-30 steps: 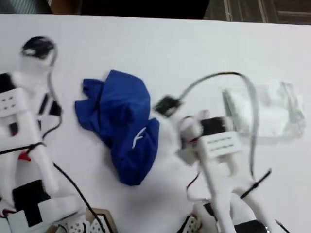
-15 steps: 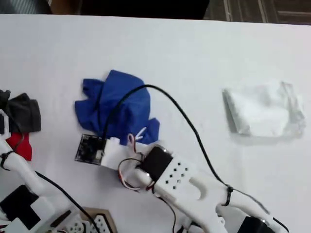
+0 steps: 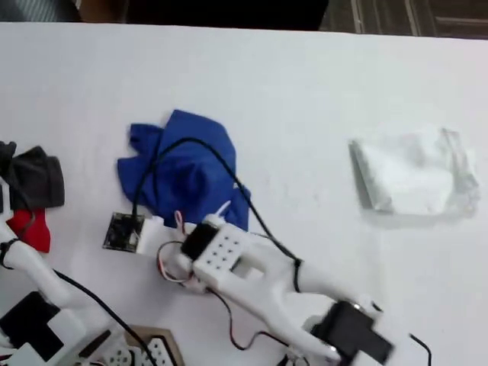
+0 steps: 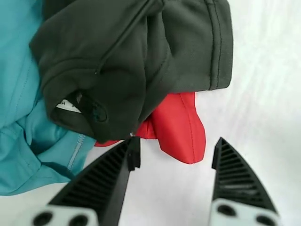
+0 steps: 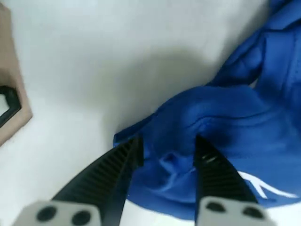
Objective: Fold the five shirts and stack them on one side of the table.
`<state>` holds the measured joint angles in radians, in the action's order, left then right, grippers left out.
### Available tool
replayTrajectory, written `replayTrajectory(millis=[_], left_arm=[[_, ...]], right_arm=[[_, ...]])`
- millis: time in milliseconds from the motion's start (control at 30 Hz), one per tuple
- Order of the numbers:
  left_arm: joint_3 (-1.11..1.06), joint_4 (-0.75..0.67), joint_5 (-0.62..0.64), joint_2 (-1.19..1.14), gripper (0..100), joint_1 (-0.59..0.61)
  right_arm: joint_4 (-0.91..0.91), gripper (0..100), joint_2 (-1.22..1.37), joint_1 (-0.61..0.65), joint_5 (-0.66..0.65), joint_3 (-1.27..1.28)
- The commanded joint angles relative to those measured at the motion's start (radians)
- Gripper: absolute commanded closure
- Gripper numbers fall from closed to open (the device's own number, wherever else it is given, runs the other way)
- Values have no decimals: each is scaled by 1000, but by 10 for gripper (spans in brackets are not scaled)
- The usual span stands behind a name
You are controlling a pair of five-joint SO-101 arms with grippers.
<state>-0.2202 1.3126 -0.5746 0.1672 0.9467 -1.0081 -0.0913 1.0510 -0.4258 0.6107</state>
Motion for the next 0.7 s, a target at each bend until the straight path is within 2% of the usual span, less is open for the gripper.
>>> replayTrajectory(millis=[0,67,133,433,567,667], left_arm=[[5,-8,-8,44,736,15],[5,-8,-8,44,736,15],[4,-9,-8,44,736,15],[2,-15,-8,41,736,9],[1,-14,-8,41,736,-21],[-21,-9,-6,41,736,-92]], right_arm=[[38,877,59,-42,57,-74],[38,989,81,-108,78,-117],[38,965,87,-197,80,-153],[28,978,45,-656,58,-356],[33,978,48,-791,-2,-416],[36,978,54,-862,-6,-445]])
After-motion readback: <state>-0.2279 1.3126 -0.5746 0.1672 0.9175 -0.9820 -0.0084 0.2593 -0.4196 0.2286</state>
